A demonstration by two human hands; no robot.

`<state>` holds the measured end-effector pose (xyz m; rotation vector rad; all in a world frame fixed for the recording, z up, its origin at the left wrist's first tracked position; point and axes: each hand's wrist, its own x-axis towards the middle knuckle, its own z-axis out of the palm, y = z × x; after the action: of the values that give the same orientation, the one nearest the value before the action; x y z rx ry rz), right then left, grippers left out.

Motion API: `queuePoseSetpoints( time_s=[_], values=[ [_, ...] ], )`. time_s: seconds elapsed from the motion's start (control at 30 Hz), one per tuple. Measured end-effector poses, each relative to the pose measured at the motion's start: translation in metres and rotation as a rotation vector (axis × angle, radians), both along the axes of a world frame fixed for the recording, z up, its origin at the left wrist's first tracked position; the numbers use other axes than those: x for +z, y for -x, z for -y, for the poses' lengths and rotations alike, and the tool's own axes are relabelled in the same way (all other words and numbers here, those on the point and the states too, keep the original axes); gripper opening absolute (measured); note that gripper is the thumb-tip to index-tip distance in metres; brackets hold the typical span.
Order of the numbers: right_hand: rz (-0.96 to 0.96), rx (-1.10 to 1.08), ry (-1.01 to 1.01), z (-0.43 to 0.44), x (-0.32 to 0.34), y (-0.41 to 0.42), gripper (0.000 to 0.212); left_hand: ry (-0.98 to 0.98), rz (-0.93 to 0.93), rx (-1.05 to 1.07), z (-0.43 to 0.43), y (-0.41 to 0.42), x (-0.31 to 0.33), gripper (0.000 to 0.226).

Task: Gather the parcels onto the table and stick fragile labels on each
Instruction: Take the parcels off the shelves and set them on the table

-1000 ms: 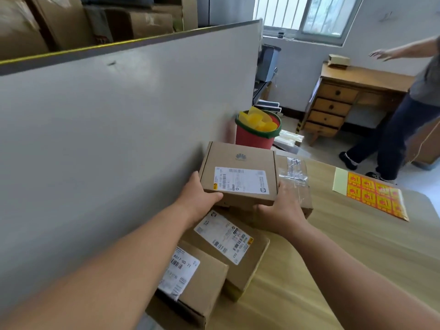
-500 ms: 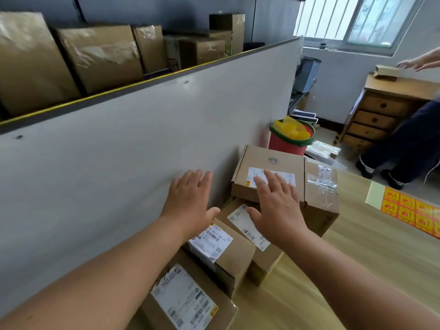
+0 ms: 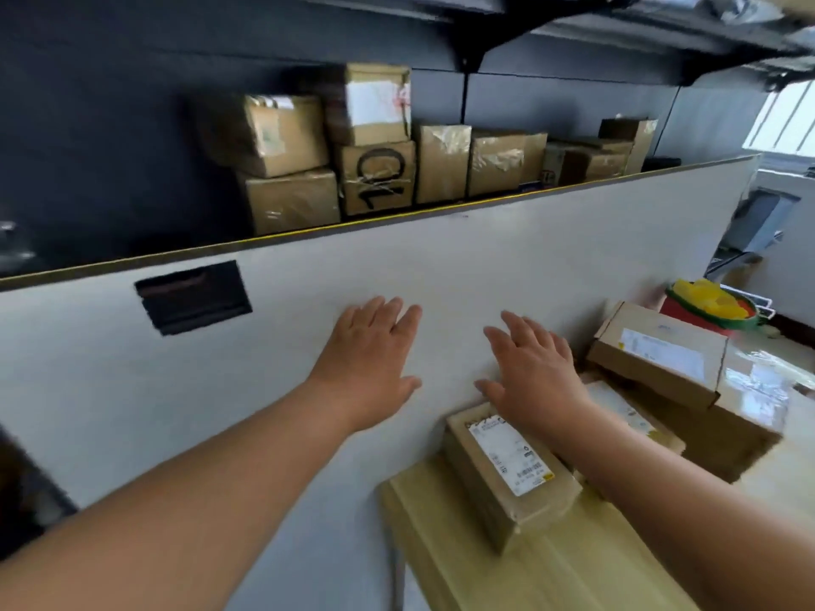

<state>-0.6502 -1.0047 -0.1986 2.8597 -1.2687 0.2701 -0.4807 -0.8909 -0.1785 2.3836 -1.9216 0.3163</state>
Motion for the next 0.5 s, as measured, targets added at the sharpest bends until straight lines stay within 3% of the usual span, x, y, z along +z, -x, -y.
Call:
queuePoseSetpoints(
  time_s=[0.5],
  values=[
    [0.079, 0.573, 0.166, -0.393, 0.071, -0.139, 0.064, 0.173, 0.136, 0.538, -0.469, -0.067, 0.056, 0.086]
  ],
)
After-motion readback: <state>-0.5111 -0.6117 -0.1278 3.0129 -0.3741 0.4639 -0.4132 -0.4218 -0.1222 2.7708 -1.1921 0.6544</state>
